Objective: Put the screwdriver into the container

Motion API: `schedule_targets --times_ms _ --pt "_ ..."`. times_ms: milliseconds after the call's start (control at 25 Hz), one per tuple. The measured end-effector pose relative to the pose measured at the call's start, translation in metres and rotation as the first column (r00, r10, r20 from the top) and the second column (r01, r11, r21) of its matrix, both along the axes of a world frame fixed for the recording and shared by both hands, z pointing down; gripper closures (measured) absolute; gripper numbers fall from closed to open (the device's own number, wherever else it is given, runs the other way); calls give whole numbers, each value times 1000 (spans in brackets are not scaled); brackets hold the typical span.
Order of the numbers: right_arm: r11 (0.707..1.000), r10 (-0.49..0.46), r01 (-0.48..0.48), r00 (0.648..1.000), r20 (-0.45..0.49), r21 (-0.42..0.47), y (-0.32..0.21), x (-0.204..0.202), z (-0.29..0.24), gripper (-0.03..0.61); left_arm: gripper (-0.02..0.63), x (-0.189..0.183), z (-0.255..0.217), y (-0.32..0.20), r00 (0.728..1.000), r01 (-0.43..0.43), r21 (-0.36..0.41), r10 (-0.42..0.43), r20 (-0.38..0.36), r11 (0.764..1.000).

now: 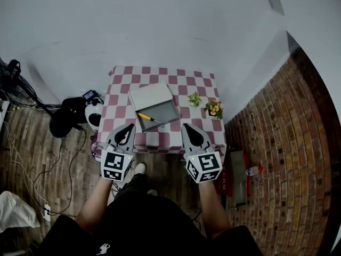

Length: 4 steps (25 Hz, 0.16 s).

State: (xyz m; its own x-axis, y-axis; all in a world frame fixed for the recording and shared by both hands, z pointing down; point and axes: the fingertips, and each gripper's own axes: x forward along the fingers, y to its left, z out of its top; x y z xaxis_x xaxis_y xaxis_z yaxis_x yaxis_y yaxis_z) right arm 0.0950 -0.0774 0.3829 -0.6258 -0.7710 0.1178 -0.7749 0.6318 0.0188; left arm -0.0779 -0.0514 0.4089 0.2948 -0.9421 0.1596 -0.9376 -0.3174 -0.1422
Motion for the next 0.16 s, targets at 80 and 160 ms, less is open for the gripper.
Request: schedule_targets --times_ms 80,160 --pt "1000 1 -1 1000 -3 1 -4 -1 0 577 611 0 0 -5 1000 -3 1 3 1 1000" --pt "1000 3 -3 1000 -7 2 -8 -1 1 577 611 0 0 -9 1000 -7 1 7 1 1000"
